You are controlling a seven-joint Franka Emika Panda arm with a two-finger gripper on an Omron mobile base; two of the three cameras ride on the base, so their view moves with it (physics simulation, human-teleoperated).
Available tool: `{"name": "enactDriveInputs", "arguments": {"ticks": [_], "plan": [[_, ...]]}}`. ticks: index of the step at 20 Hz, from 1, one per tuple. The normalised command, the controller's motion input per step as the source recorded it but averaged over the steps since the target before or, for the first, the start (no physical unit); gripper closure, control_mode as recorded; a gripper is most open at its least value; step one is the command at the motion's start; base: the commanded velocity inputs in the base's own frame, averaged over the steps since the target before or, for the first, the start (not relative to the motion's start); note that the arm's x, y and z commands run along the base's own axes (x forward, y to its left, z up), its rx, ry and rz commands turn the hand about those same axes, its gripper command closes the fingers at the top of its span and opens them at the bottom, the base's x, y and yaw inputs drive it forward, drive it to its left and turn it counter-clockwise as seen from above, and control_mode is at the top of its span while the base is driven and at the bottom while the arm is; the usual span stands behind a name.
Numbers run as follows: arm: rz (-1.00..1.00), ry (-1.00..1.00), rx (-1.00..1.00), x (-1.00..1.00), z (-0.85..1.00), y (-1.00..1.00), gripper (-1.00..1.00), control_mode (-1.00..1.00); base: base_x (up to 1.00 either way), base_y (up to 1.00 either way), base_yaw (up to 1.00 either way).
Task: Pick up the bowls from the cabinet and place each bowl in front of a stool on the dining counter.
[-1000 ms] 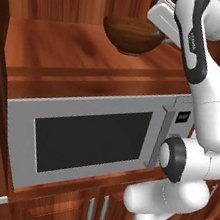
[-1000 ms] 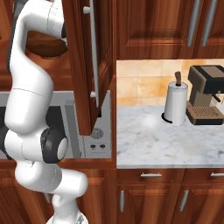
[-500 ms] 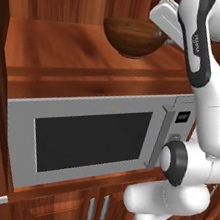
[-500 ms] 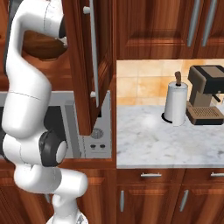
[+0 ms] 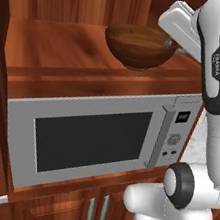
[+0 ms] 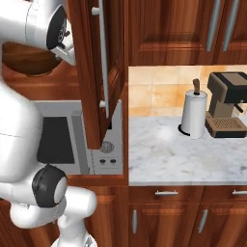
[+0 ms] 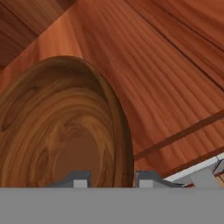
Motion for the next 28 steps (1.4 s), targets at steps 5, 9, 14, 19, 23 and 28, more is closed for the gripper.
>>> {"name": "enactDriveInputs", "arguments": {"ticks": [5,9,14,19,23,28], "plan": [[0.00,-0.04,0.00,-1.00,0.00,0.04,1.00,-1.00,0.00,0.00,0.00],[0.00,-0.09,0.00,-1.00,0.00,0.16,1.00,-1.00,0.00,0.00,0.00],[0.00,-0.11,0.00,-1.00,0.00,0.17,1.00,-1.00,0.00,0.00,0.00],[0.00,0.00,0.00,-1.00,-0.27,0.12,1.00,-1.00,0.00,0.00,0.00],[0.00,-0.03,0.01,-1.00,-0.44,0.00,1.00,-1.00,0.00,0.00,0.00],[0.00,-0.37,-0.02,-0.72,-0.21,0.00,1.00,-1.00,0.00,0.00,0.00]]}}
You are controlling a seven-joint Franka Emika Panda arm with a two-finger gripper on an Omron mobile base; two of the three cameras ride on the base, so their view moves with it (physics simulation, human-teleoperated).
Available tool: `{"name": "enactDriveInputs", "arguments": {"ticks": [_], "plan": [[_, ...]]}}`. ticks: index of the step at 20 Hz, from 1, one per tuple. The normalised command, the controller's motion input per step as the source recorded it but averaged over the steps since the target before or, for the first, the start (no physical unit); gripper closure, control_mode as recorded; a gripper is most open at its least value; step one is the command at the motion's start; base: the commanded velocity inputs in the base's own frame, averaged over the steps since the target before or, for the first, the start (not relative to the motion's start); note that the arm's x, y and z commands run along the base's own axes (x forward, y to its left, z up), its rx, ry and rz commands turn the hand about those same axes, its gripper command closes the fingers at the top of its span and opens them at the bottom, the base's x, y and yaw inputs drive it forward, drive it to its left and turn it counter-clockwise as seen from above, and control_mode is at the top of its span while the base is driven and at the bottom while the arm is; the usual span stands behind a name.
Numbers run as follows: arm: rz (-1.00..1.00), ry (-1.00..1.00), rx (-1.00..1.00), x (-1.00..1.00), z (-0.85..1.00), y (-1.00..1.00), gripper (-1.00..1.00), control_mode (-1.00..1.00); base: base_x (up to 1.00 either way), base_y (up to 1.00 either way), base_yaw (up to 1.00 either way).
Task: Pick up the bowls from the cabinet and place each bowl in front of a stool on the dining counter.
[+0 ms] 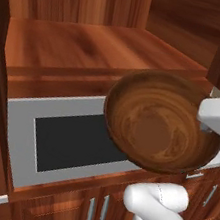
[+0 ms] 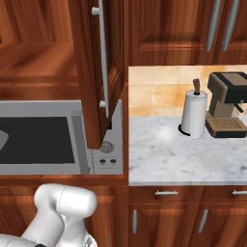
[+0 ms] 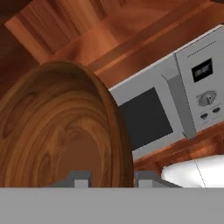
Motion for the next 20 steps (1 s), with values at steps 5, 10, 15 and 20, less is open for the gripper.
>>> {"name": "enactDriveInputs", "arguments": {"ticks": [5,10,15,20], "plan": [[0.00,-0.08,0.00,-0.06,0.00,0.00,1.00,-1.00,0.00,0.00,0.00],[0.00,0.01,0.00,-0.01,0.00,0.00,1.00,-1.00,0.00,0.00,0.00],[0.07,0.06,0.00,-0.10,-0.09,0.00,1.00,1.00,-0.43,0.00,0.26],[0.00,0.00,0.00,0.00,0.00,0.00,1.00,1.00,-0.66,-0.08,0.56]]}}
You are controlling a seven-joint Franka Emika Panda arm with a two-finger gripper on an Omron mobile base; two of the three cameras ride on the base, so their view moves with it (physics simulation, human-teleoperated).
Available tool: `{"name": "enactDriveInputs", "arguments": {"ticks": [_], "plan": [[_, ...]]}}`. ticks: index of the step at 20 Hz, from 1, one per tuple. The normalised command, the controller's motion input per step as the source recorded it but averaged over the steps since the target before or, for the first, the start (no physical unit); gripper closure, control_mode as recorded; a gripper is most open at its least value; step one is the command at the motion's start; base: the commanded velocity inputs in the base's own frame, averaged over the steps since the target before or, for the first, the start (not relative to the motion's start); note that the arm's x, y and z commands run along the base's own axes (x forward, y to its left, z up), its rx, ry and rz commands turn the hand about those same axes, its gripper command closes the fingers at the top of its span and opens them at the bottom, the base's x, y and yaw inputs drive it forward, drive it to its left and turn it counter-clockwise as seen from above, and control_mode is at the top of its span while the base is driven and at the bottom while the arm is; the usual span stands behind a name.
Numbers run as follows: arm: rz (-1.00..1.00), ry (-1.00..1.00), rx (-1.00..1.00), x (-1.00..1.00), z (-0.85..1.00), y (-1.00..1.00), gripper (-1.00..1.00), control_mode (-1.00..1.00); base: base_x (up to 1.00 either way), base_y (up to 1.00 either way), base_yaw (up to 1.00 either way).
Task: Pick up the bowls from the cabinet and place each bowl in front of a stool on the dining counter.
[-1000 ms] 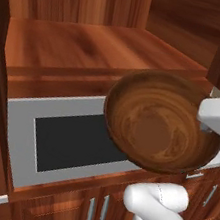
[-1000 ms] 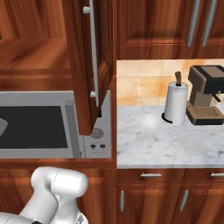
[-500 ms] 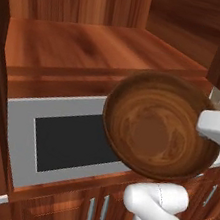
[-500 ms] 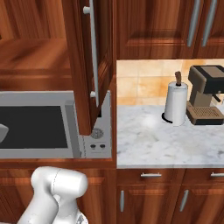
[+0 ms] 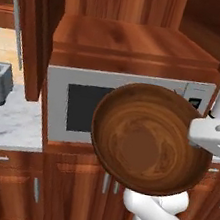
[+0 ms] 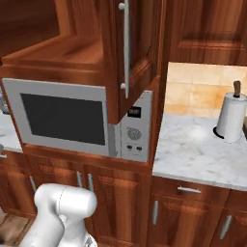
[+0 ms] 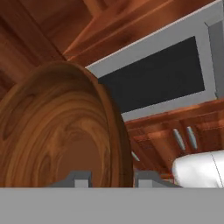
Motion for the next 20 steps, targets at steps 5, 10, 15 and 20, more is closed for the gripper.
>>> {"name": "enactDriveInputs", "arguments": {"ticks": [5,10,15,20], "plan": [[0.00,0.00,0.00,0.00,0.00,0.00,1.00,1.00,-0.08,-0.01,0.67],[0.00,0.00,0.00,0.00,0.00,0.00,1.00,1.00,0.00,0.02,0.72],[0.00,0.00,0.00,0.00,0.00,0.00,1.00,1.00,0.00,0.02,0.96],[0.00,0.00,0.00,0.00,0.00,0.00,1.00,1.00,0.00,0.07,0.96]]}}
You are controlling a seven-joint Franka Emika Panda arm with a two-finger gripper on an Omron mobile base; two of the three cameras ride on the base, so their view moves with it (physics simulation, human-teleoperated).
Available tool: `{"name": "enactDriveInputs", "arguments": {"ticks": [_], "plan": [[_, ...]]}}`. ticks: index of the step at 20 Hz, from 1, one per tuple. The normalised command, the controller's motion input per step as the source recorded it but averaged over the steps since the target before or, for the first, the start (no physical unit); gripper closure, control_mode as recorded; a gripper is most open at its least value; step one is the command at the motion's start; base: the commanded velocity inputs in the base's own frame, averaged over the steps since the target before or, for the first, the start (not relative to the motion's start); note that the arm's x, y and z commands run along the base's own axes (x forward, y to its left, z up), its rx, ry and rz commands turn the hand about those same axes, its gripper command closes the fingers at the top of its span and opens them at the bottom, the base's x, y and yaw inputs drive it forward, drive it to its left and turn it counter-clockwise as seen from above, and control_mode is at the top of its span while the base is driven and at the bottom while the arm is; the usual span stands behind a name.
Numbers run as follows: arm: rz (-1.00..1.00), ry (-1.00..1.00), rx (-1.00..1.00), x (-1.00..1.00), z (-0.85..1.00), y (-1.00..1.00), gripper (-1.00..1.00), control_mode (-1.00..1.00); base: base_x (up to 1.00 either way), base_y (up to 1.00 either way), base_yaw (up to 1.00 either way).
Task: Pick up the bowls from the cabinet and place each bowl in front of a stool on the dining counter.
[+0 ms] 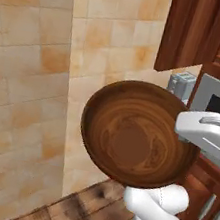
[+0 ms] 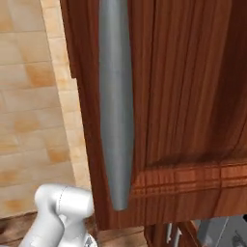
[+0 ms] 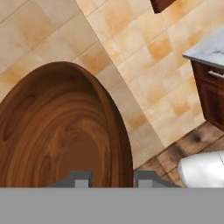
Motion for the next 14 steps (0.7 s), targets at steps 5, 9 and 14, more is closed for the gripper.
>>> {"name": "enactDriveInputs", "arguments": {"ticks": [5,9,14], "plan": [[0.00,0.00,0.00,0.00,0.00,0.00,1.00,1.00,0.00,0.13,0.94],[0.00,0.00,0.00,0.00,0.00,0.00,1.00,1.00,0.04,0.16,0.87],[0.00,0.00,0.00,0.00,0.00,0.00,1.00,1.00,0.15,0.17,0.81]]}}
